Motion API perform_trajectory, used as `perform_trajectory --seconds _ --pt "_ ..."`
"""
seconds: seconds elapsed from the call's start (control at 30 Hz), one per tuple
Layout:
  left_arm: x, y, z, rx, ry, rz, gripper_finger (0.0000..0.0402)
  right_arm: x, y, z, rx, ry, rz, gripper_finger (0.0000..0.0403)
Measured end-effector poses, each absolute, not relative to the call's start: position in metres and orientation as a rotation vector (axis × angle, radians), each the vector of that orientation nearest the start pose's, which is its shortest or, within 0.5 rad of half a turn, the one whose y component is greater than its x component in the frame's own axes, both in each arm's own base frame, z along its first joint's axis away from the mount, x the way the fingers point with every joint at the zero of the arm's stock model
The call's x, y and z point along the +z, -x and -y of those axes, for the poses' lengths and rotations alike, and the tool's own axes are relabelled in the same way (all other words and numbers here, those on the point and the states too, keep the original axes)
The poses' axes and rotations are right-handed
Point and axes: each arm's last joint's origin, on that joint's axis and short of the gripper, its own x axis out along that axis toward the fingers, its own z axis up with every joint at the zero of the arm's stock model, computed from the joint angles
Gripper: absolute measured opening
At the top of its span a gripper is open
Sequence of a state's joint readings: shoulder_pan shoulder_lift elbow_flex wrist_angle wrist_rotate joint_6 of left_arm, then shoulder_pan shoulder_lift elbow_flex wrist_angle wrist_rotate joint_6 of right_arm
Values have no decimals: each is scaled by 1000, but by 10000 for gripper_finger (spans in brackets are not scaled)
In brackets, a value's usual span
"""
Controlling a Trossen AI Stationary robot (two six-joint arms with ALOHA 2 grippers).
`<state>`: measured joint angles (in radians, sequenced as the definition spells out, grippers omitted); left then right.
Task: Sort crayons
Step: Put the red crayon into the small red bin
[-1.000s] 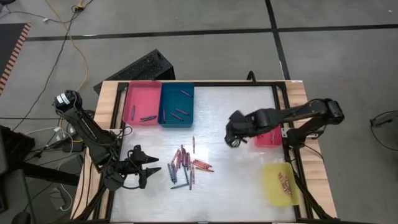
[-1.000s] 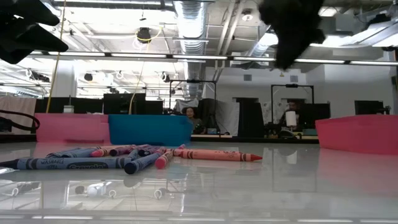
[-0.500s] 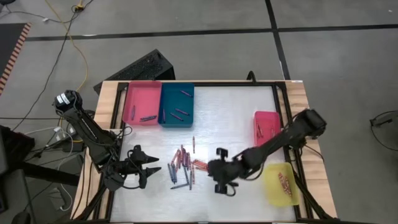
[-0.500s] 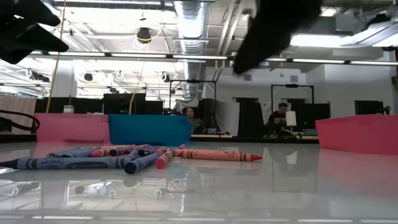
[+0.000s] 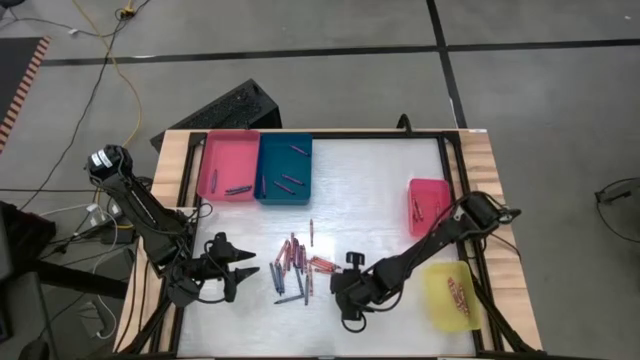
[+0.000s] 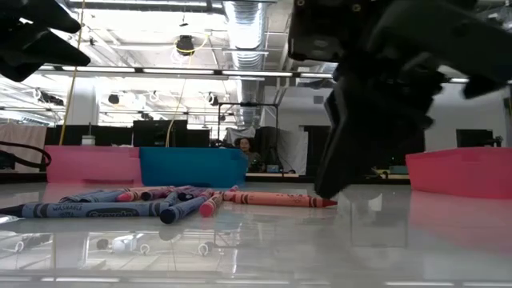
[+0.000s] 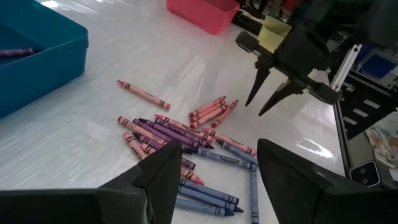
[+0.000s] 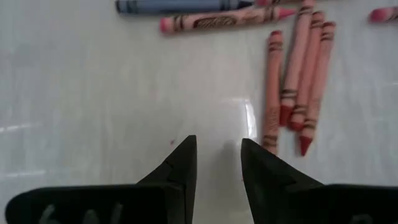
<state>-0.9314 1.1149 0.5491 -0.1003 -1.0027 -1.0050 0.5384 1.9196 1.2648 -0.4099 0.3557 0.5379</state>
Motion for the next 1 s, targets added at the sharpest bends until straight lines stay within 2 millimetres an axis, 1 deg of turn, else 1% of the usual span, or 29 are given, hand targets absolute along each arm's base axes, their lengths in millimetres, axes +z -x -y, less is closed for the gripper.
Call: perform_trajectory --seconds 0.23,0.4,0.73,1.0 --pt "208 -144 153 241 445 -297 199 170 -340 -183 -112 -27 -950 118" --pt "208 -144 153 241 445 -297 199 166 -343 -176 -136 -23 -973 118" --pt "208 -144 153 241 445 -298 199 166 -350 -160 -180 -40 -982 118" --pt "208 -144 152 243 440 -301 199 166 -348 -163 -172 -36 -982 118"
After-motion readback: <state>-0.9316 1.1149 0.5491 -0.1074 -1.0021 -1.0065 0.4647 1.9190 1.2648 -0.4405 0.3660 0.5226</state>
